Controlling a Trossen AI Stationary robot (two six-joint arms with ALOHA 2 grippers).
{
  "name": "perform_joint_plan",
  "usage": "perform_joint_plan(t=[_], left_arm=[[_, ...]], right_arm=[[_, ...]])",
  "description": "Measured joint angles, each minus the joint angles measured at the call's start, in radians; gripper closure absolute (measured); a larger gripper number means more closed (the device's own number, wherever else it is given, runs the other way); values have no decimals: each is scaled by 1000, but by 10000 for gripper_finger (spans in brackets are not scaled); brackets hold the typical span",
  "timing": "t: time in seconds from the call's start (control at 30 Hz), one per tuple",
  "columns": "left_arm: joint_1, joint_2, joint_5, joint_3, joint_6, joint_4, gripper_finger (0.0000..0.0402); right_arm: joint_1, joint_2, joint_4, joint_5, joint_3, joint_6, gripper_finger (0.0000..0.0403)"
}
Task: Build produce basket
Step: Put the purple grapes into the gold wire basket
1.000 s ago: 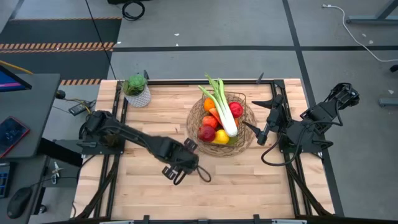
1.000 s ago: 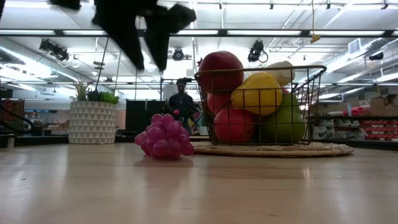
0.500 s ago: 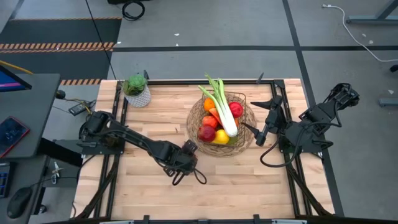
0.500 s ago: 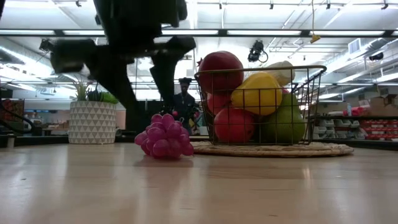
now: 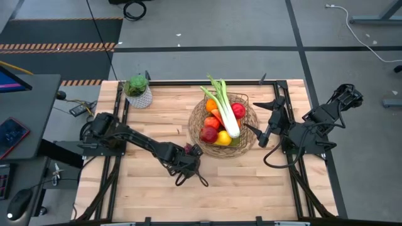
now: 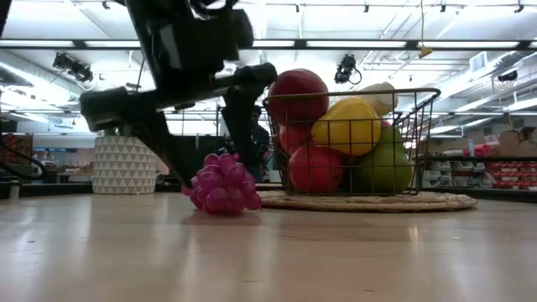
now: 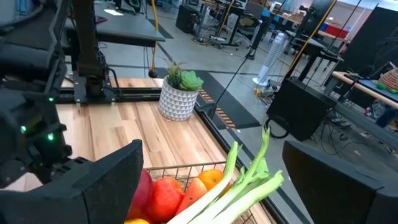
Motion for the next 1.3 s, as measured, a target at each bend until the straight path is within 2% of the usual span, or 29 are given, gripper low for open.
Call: perform_joint_plan(t=[0.37,0.77,0.97,1.17,1.3], left_arm=[[52,82,-10,2,197,12,99],[71,85,1,3,205,1,158],[54,88,-21,34,131,-23,201],[60,88,-19,125,0,-156,231],[92,73,53,197,-137,-273,240]], right_arm=[[0,0,0,0,0,0,14],[0,0,-5,-3,0,1,14],[0,0,-5,-3,0,1,14],[0,0,-4,-7,0,7,14],[0,0,-3,-11,0,10,14]])
